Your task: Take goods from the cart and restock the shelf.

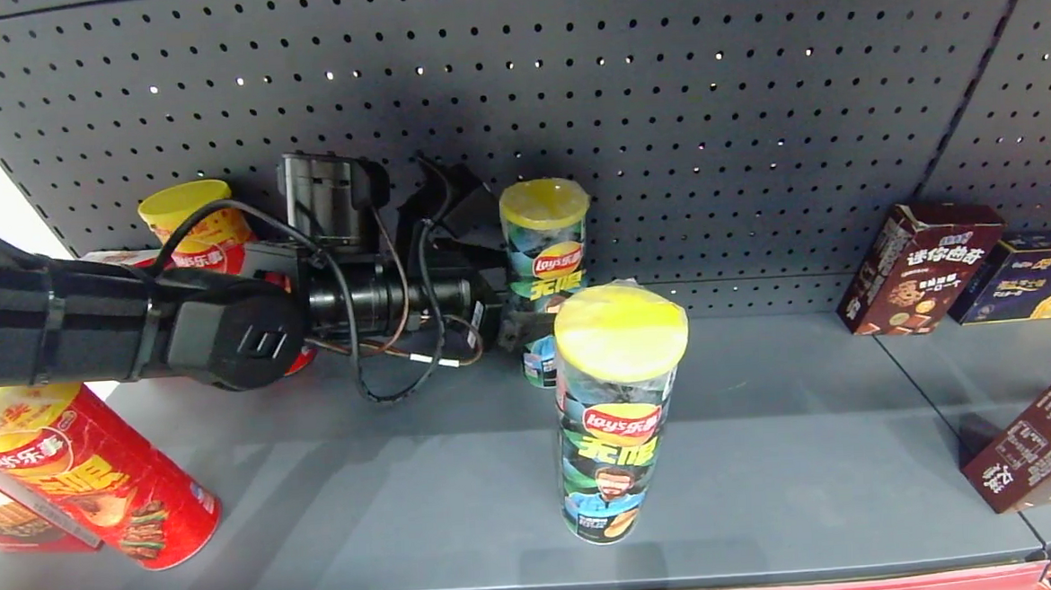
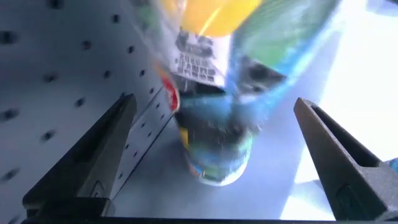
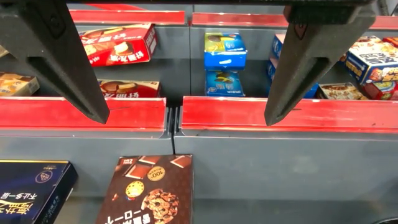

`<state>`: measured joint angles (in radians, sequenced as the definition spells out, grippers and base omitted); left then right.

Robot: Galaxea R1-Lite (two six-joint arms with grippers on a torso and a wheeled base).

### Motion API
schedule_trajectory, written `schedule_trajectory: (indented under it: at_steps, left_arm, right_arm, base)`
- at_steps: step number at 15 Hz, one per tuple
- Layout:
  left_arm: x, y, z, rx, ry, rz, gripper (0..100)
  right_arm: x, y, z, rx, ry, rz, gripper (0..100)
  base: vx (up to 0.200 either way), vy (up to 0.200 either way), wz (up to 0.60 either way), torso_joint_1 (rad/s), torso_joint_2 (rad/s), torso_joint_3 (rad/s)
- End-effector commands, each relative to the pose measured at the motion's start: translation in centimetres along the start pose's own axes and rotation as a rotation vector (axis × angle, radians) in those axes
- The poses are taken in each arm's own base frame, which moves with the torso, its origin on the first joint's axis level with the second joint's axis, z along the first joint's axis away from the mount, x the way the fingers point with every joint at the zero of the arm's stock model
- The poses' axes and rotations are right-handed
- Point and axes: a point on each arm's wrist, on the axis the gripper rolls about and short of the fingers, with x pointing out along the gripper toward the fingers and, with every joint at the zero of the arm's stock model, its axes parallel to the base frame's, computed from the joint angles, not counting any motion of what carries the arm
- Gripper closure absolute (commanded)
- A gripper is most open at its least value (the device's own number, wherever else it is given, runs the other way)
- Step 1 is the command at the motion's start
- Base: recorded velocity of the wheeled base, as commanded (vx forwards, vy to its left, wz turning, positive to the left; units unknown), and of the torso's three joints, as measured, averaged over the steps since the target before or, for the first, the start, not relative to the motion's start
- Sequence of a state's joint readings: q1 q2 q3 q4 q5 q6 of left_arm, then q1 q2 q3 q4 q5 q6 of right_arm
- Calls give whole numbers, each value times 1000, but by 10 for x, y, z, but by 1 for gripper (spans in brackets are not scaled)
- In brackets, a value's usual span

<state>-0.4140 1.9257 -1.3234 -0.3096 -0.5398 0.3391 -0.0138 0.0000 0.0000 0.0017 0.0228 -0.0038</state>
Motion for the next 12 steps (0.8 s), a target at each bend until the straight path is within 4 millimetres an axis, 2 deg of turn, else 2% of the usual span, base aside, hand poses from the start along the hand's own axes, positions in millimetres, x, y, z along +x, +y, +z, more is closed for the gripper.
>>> schedule_trajectory:
  at_steps: [1, 6, 12]
  left_arm:
    - [-21, -7, 8, 24, -2, 44, 0]
    - [-28, -9, 1, 49, 44, 160, 0]
    - [-27, -8, 0, 52, 47, 182, 0]
  right_arm:
    - [0, 0, 0, -1, 0, 0, 0]
    - [0, 0, 0, -1, 0, 0, 0]
    - [0, 0, 0, -1, 0, 0, 0]
  base:
    - [0, 0, 0, 0, 0, 0]
    - [0, 0, 0, 0, 0, 0]
    - [0, 0, 0, 0, 0, 0]
